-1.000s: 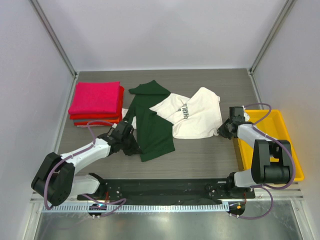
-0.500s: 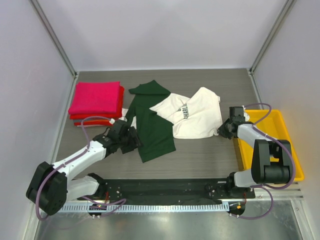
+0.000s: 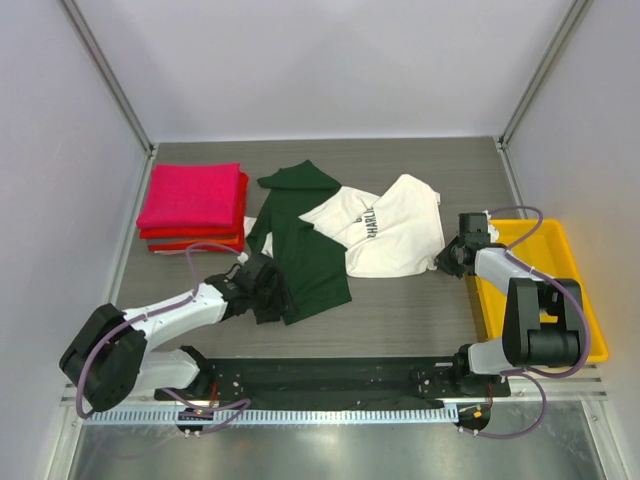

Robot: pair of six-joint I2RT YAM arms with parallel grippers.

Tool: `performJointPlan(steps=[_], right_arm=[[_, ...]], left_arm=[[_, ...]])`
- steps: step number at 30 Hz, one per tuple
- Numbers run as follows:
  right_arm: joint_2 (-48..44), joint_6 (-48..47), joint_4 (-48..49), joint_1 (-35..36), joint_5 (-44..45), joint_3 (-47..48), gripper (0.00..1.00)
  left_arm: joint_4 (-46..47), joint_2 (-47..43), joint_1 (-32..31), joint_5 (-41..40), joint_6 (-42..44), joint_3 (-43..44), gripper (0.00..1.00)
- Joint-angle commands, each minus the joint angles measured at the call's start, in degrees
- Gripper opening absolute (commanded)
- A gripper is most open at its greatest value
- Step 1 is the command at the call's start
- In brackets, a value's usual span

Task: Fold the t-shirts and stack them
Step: Flatten the tshirt out

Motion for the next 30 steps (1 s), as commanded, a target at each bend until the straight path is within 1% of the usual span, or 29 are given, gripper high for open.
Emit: performJointPlan(steps=[1, 3, 6, 7, 9, 10, 13, 16, 19, 22, 23, 25, 26, 30], right_arm=[[-0.7, -0.7, 0.0, -0.2, -0.2, -0.6, 0.01], [-1.2, -0.5, 0.0, -0.2, -0.4, -0.8, 0.01], [-1.7, -0.2, 0.0, -0.2, -0.3, -1.0, 0.01], [-1.8, -0.3, 0.0, -0.2, -0.4, -1.0, 0.01], [-1.7, -0.3, -0.1, -0.2, -0.4, -1.0, 0.01], [-1.7, -0.4, -0.2, -0.2, -0.6, -0.7, 0.01], [-1.8, -0.6, -0.4, -0.2, -0.1, -0.5, 0.01], [-2.1, -0.9, -0.6, -0.1, -0.5, -0.1, 0.01], [-2.1, -1.6, -1.2, -0.2, -0.6, 0.8, 0.01], [-2.8, -2.4, -2.2, -0.2, -1.2, 2.2, 0.01], [-3.6, -2.5, -2.5, -0.2, -1.2, 2.6, 0.01], [-4.8, -2.8, -3.4, -0.2, -1.2, 3.9, 0.01], [-5.5, -3.0, -3.9, -0.2, -3.2, 4.3, 0.01], [-11.1, -4.3, -6.6, -0.2, -2.2, 7.4, 0.01]], left_arm=[[1.9, 3.6, -0.4, -1.3, 0.0, 1.7, 0.56], [1.8, 4.9, -0.4, -1.7, 0.2, 1.9, 0.54], [2.7, 7.5, -0.5, -1.1, 0.4, 2.6, 0.43], [2.7, 7.7, -0.7, -1.4, 0.6, 3.0, 0.34], [2.7, 7.3, -0.9, -2.1, 0.5, 2.9, 0.27], [2.8, 7.1, -0.9, -2.4, 0.7, 2.7, 0.17], [1.9, 5.5, -0.9, -2.9, 1.0, 2.9, 0.0], [-0.9, 4.6, -0.8, -3.5, 2.6, 5.0, 0.0], [-3.4, 3.0, 1.2, -3.2, 5.3, 7.3, 0.0], [-3.6, 0.3, 6.0, -0.1, 7.9, 8.8, 0.0], [-3.9, -0.1, 8.9, 1.8, 8.4, 9.4, 0.0], [-6.0, -1.1, 12.1, 3.1, 10.3, 12.5, 0.0], [-6.9, -1.4, 12.8, 3.3, 10.9, 13.9, 0.0], [-10.4, -3.2, 15.2, 4.4, 12.7, 21.5, 0.0]])
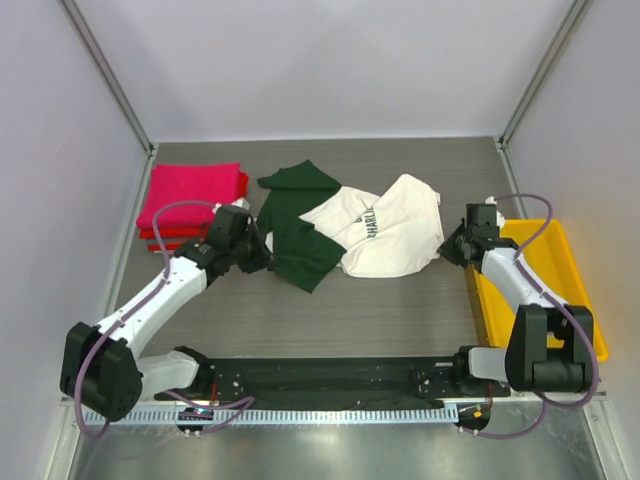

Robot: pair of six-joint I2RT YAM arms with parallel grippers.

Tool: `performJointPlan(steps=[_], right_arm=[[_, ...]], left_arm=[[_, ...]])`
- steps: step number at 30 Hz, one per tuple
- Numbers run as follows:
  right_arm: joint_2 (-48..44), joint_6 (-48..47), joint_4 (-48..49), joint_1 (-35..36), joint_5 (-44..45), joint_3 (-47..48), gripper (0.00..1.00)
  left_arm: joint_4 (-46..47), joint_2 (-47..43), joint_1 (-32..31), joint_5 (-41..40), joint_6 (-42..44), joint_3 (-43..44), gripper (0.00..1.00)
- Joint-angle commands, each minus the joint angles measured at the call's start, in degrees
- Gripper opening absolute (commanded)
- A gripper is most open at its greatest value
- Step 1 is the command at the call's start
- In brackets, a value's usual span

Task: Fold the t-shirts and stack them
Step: Flatten the tshirt out

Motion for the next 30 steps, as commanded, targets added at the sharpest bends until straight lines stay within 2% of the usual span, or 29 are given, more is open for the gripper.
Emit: performJointPlan(steps=[1, 3, 6, 8, 9, 11, 12, 15, 18, 22, 27, 30], right_arm=[[-6.3, -2.2, -2.5, -0.2, -0.4, 5.8, 0.01], [-7.6, -2.4, -2.9, -0.2, 2.0, 7.2, 0.01], [-8.0, -1.3, -2.9, -0.2, 0.9, 11.0, 0.01], [-5.9, -1.0, -3.7, -0.2, -2.1, 16.7, 0.01], [-5.0, -0.7, -5.7, -0.2, -4.8, 19.5, 0.01], [-3.0, -0.7, -8.3, -0.2, -6.6, 28.4, 0.01], [-2.8, -0.8, -10.3, -0.2, -7.1, 31.2, 0.01], [-4.9, -1.0, -12.0, -0.2, -7.8, 39.4, 0.01], [-9.9, -1.2, -11.3, -0.2, -9.7, 43.8, 0.01], [-18.8, -0.3, -10.7, -0.2, -8.5, 45.6, 0.01], [-31.4, -0.2, -8.7, -0.2, -4.9, 45.4, 0.01], [-38.8, -0.5, -8.6, -0.1, -1.0, 46.3, 0.01]], left_arm=[[-3.4, -2.9, 2.5, 3.4, 4.3, 6.9, 0.0], [-3.6, -2.2, 4.1, 5.8, 5.0, 11.8, 0.0], [-4.5, 1.3, 7.0, 7.2, 5.2, 19.6, 0.0], [-4.4, 3.6, 9.3, 8.1, 5.0, 24.1, 0.0], [-5.0, 6.0, 10.2, 8.8, 5.2, 29.3, 0.0], [-6.2, 7.5, 11.9, 10.6, 6.2, 35.1, 0.0], [-7.6, 7.6, 12.0, 10.3, 6.6, 40.6, 0.0], [-8.7, 6.0, 12.2, 9.1, 8.3, 49.8, 0.0], [-5.4, 1.4, 12.2, 13.4, 9.8, 55.5, 0.0], [-0.4, -9.3, 12.2, 17.8, 9.3, 59.0, 0.0], [12.7, -24.7, 12.2, 18.4, 7.1, 54.9, 0.0], [12.7, -28.4, 12.2, 18.3, 6.3, 57.7, 0.0]])
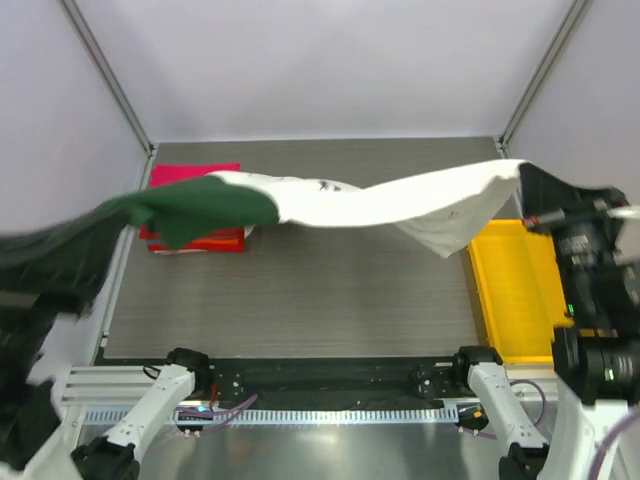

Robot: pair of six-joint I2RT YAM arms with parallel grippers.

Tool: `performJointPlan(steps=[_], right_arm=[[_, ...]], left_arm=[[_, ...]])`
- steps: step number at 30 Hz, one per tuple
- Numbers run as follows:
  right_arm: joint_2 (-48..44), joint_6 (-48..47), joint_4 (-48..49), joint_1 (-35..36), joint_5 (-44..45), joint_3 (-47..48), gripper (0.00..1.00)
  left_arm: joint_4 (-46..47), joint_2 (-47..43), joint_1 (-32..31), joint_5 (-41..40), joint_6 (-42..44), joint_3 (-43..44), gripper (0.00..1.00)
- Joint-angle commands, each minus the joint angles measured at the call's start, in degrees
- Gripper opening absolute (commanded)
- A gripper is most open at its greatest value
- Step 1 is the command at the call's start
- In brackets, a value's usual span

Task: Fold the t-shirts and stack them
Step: Flatten the tshirt out

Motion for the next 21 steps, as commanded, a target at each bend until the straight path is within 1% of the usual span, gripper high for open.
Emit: performJointPlan(steps=[1, 3, 5, 6, 8, 10, 12, 14, 17, 19, 21], right_arm=[[-7.4, 0.0, 1.9, -0.2, 5.0, 2.6, 0.01], [-9.3, -0.2, 1.8, -0.2, 8.0, 3.4, 0.01], [-9.9, -0.1, 1.7, -0.2, 8.5, 5.4, 0.01], [-9.6, 0.0, 1.5, -0.2, 8.3, 6.8, 0.01], [-7.6, 0.3, 0.9, -0.2, 7.6, 8.1, 0.01], [-6.0, 0.8, -0.3, -0.2, 7.0, 9.3, 0.01], [-3.1, 1.2, -1.3, -0.2, 7.1, 8.3, 0.01], [-0.9, 2.1, -1.4, -0.2, 7.3, 6.6, 0.01], [5.5, 3.0, -1.3, -0.2, 8.7, 2.8, 0.01], [8.6, 3.7, -1.0, -0.2, 10.4, 0.9, 0.01], [12.8, 4.1, 0.0, -0.2, 12.8, 1.5, 0.01]], left_arm=[[7.6, -2.9, 0.1, 1.5, -1.4, 2.8, 0.0], [6.0, -2.7, 0.1, 0.4, -1.1, 5.2, 0.0], [3.2, -0.8, 0.1, -1.7, 0.1, 9.6, 0.0], [1.2, 1.9, 0.1, -2.0, 0.5, 11.1, 0.0], [-0.4, 4.2, 0.1, -3.8, 0.6, 13.3, 0.0], [-0.5, 7.8, 0.1, -5.4, 0.6, 13.5, 0.0], [-1.4, 10.5, 0.1, -7.5, 0.9, 13.5, 0.0], [0.1, 14.4, 0.1, -7.7, 0.9, 11.4, 0.0], [4.1, 19.3, 0.1, -8.3, 0.1, 7.3, 0.0], [5.9, 24.2, 0.1, -8.5, -0.3, 6.6, 0.0], [8.8, 28.4, 0.1, -8.3, -1.1, 7.6, 0.0]])
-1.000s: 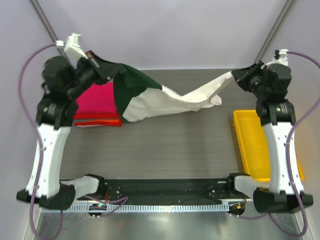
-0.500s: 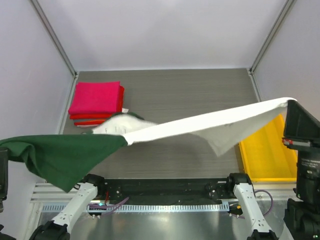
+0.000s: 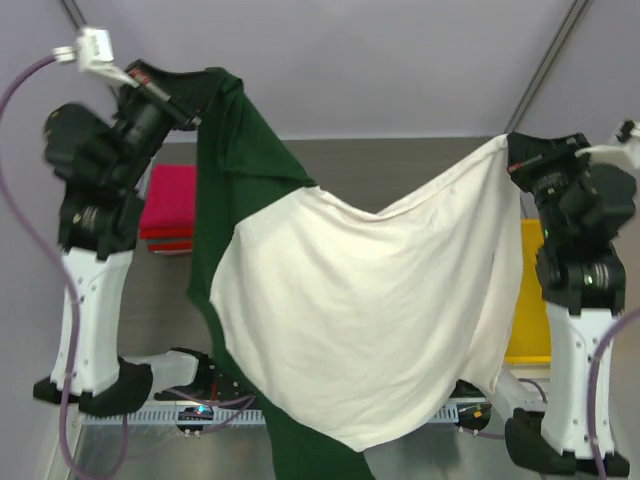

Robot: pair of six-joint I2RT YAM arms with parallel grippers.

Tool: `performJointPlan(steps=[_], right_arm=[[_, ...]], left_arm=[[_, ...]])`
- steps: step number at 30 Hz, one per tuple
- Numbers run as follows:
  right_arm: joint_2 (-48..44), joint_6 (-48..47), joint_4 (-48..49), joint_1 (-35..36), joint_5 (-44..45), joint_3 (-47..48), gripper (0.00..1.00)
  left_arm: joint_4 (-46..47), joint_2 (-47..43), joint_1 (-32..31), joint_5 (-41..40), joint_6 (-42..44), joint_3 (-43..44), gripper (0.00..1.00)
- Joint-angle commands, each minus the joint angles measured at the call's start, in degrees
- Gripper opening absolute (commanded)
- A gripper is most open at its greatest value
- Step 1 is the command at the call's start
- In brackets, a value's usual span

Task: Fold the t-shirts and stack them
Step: Flatten the tshirt out

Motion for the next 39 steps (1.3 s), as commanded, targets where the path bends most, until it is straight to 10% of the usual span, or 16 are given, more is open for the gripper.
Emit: performJointPlan(steps=[1, 12, 16, 24, 31, 39], right_arm=[[9.5, 1.6, 0.3, -0.2, 4.3, 0.8, 0.01], [40.9, 5.7, 1.0, -2.6, -2.9, 41.9, 0.01], [45.8, 11.8, 4.0, -7.2, -13.2, 39.5, 0.01], [44.4, 17.7, 23.7, -10.1, -23.9, 5.0, 0.01], [40.8, 14.1, 26.4, -12.7, -25.3, -14.1, 0.01], [36.4, 12.1, 27.0, -14.2, -25.7, -31.1, 0.01]], left_arm=[[5.8, 9.2, 0.1, -1.0, -2.1, 2.6, 0.01], [17.3, 40.2, 2.0, -3.4, -16.7, 43.9, 0.01], [31.4, 41.0, 5.3, -4.6, -23.4, 29.3, 0.01], [32.7, 45.9, 9.2, 8.5, -23.5, 14.7, 0.0], [38.5, 27.9, 8.9, 9.3, -20.4, -23.5, 0.01], [34.3, 11.7, 7.3, 9.3, -16.1, -45.0, 0.0]])
